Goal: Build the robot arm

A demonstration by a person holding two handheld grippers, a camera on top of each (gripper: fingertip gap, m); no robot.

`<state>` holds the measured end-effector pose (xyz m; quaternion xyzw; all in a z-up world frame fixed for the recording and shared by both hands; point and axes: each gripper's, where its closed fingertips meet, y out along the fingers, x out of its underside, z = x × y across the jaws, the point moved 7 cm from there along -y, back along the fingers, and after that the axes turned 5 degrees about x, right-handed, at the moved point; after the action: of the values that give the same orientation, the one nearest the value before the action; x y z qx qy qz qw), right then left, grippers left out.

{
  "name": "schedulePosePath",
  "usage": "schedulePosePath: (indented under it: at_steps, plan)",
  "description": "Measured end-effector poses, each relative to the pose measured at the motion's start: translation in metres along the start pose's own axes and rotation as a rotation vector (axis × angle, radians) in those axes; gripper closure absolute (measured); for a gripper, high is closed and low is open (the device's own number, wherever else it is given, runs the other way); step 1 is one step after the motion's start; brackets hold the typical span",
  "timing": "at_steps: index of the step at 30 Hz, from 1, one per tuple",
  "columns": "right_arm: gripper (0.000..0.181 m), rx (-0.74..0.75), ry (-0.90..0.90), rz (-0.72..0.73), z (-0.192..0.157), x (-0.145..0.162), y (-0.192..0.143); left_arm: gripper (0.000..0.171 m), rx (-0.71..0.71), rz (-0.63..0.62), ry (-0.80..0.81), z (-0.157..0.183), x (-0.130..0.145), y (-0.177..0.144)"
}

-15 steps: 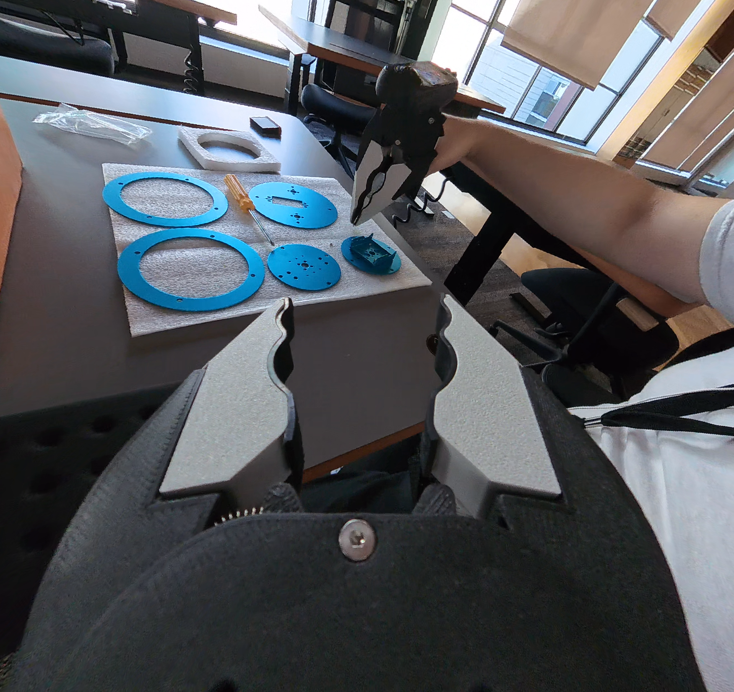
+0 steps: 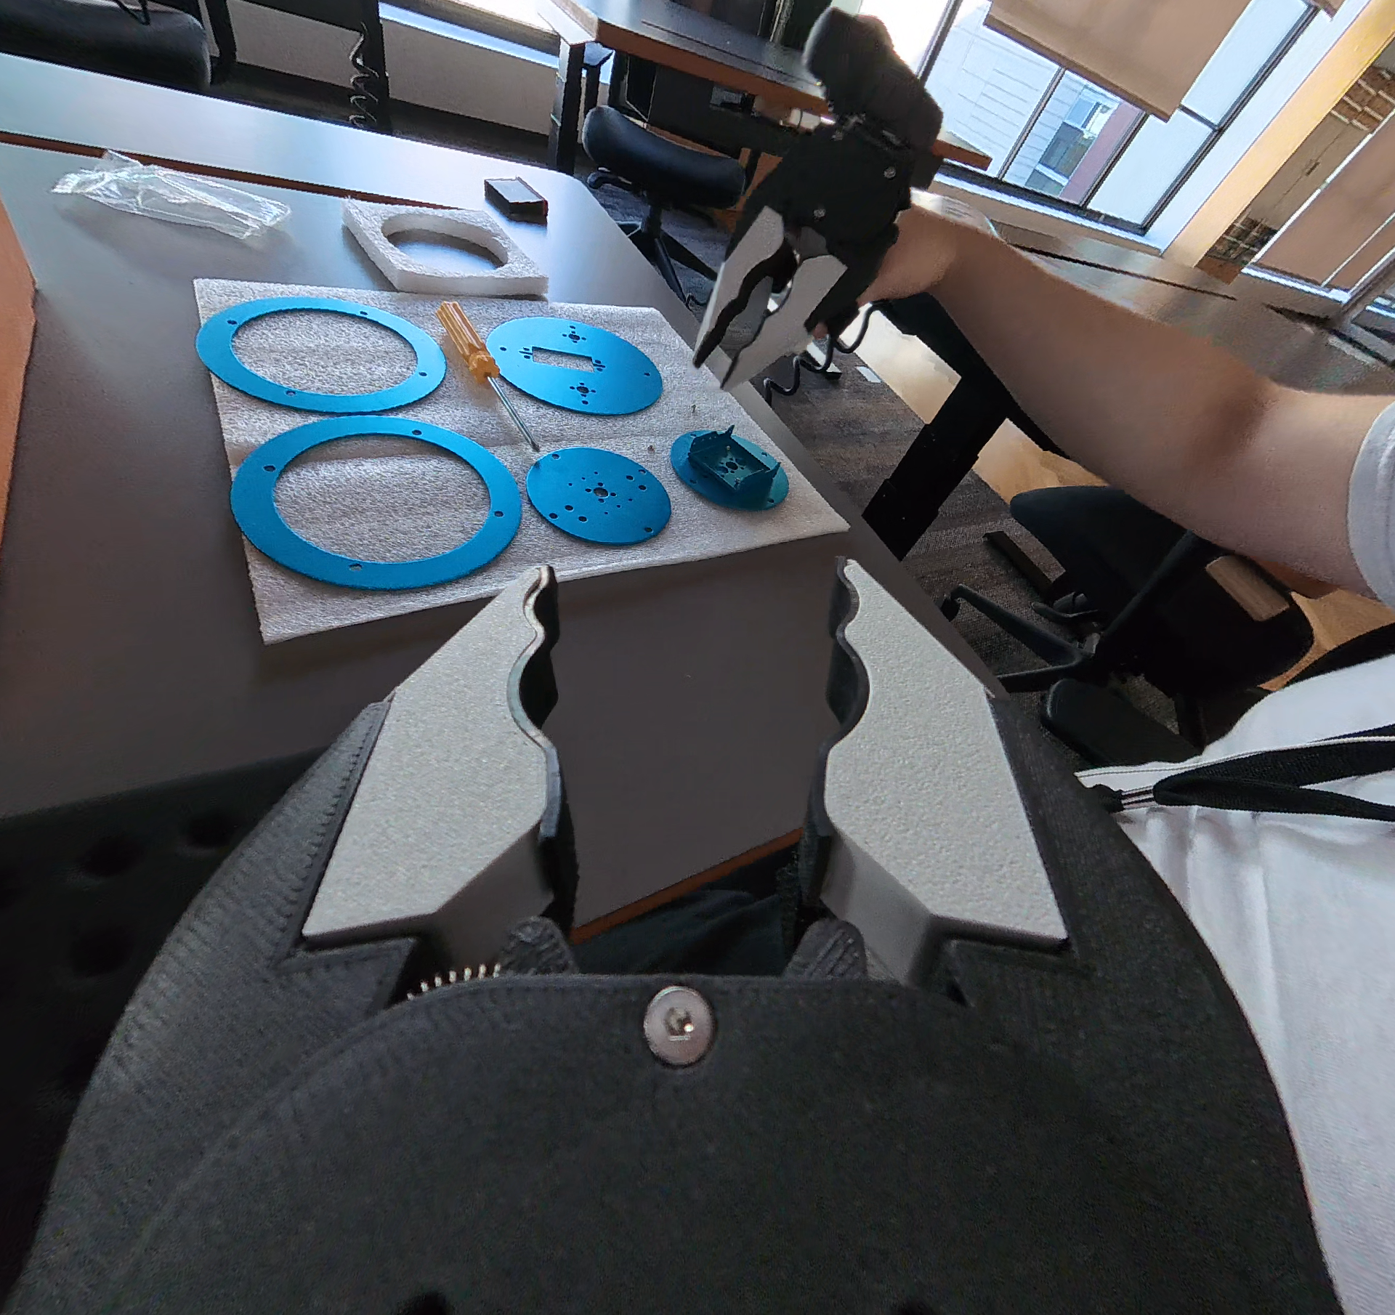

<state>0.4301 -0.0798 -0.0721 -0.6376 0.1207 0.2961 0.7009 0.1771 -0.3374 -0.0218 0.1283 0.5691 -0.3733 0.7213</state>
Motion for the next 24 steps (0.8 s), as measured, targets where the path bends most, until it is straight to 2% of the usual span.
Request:
schedulePosePath:
  at_steps: [4,6,8,13,18,24]
  plan:
    - [0.136,0.021,0.228,0.242,-0.027,0.001,-0.016,0.100,0.006,-0.004,-0.009,-0.004,-0.003,0.002]
    - [0.114,0.056,0.303,0.324,-0.049,0.004,-0.013,0.100,0.013,-0.015,-0.015,-0.006,-0.004,0.006]
    - [0.106,0.083,0.333,0.381,-0.071,0.005,-0.005,0.100,0.025,-0.031,-0.018,-0.010,-0.005,0.012]
    - [0.096,0.224,0.372,0.390,-0.082,0.010,0.014,0.100,0.090,-0.070,-0.025,-0.019,-0.016,0.037]
    - [0.096,0.210,0.393,0.398,-0.083,0.009,0.023,0.100,0.138,-0.084,-0.007,-0.019,-0.025,0.059]
    - [0.098,0.194,0.366,0.320,-0.083,0.006,0.026,0.100,0.162,-0.095,-0.014,-0.019,-0.027,0.074]
